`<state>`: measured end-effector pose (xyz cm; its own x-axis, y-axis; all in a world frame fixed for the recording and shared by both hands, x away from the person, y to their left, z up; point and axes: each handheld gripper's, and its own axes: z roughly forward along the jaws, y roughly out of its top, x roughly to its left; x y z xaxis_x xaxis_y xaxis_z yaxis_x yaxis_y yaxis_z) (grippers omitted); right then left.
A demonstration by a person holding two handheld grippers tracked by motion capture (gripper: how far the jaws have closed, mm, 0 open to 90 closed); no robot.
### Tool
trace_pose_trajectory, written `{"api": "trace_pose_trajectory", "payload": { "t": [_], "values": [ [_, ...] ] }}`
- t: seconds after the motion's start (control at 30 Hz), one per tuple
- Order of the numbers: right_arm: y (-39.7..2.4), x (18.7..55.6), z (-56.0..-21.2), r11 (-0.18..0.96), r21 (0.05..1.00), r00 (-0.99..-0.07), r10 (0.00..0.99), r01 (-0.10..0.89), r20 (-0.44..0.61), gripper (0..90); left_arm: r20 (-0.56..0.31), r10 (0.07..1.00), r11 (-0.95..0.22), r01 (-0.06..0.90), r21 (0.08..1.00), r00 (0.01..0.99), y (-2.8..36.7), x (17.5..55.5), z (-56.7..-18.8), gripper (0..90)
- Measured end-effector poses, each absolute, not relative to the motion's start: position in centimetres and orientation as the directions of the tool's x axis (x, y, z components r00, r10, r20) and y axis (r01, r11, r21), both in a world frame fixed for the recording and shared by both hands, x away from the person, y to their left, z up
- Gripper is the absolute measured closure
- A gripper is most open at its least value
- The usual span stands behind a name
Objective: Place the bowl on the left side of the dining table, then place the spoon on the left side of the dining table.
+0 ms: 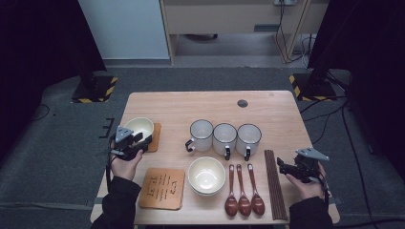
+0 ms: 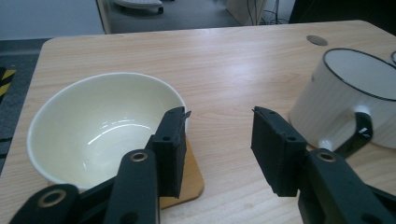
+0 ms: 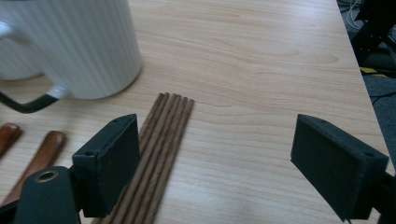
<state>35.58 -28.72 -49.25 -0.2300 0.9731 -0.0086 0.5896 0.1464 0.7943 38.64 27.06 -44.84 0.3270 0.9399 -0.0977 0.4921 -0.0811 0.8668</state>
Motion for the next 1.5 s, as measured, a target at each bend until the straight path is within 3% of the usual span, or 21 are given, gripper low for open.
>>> {"api": "trace_pose_trajectory", "payload": {
  "t": [0.33,1.5],
  "values": [
    [-26.5,33.6,-47.9,0.164,0.796,-0.298,0.954,0.583,0.022,22.0,-0.089,0.933,-0.101,0.49,0.866,0.349,26.1,37.4,-45.7,44.1],
    [-21.5,30.2,-49.1,0.29,0.752,-0.461,0.887,0.592,0.02,31.1,-0.021,0.906,-0.251,0.577,0.778,0.422,24.0,37.1,-50.1,34.7]
  ]
}}
